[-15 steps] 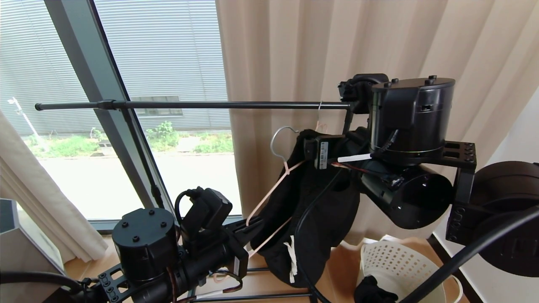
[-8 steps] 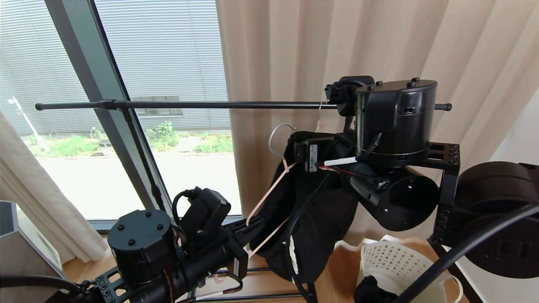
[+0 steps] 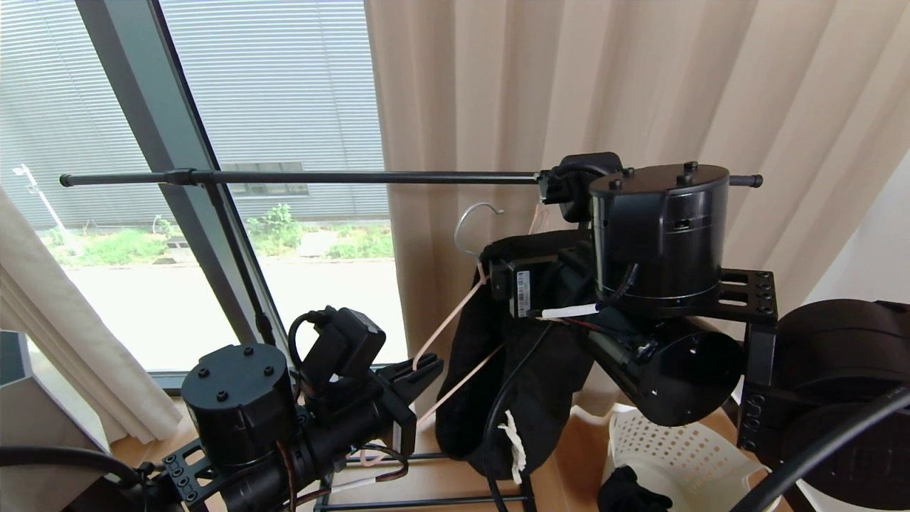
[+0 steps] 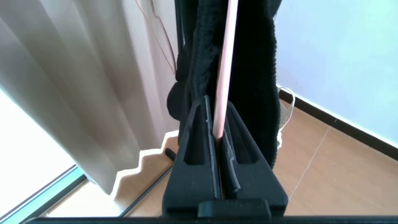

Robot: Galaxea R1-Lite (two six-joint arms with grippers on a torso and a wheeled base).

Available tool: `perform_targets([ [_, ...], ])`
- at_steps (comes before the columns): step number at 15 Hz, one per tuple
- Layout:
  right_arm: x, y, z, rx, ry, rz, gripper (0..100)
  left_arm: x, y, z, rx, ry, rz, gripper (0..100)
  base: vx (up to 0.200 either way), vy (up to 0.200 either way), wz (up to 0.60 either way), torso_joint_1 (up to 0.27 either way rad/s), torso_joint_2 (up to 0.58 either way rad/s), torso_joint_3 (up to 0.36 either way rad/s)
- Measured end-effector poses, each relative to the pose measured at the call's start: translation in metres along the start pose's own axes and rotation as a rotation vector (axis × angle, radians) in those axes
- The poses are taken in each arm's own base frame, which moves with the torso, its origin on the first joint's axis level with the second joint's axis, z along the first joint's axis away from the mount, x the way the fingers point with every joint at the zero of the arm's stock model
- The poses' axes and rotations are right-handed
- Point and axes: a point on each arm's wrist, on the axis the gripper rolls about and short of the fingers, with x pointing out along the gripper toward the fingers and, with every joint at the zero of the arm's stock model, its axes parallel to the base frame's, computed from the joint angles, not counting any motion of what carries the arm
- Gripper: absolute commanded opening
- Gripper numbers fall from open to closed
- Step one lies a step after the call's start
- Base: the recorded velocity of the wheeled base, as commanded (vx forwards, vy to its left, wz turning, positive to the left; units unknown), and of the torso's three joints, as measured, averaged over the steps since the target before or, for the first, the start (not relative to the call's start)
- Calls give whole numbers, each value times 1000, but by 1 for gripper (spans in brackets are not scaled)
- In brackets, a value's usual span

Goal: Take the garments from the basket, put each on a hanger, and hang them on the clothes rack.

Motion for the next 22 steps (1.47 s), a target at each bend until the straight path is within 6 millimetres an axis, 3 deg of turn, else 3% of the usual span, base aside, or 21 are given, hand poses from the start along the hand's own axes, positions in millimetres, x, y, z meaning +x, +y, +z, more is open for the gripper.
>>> perform_targets([
  [5, -5, -3, 6, -16, -6, 31, 100, 3, 11, 1, -6, -11, 38, 0, 0, 0, 0, 0, 0, 0],
  [13, -14, -11, 7, -16, -4, 69, 100, 5, 12, 1, -8, -33, 31, 0, 0, 0, 0, 0, 0, 0],
  [16, -23, -39, 12, -152, 34, 199, 100, 3, 11, -4, -10, -13, 1, 0, 0, 0, 0, 0, 0, 0],
  [22, -22, -133, 25, -550, 179, 531, 100, -5, 8, -17, -4, -2, -81, 0, 0, 0, 0, 0, 0, 0],
])
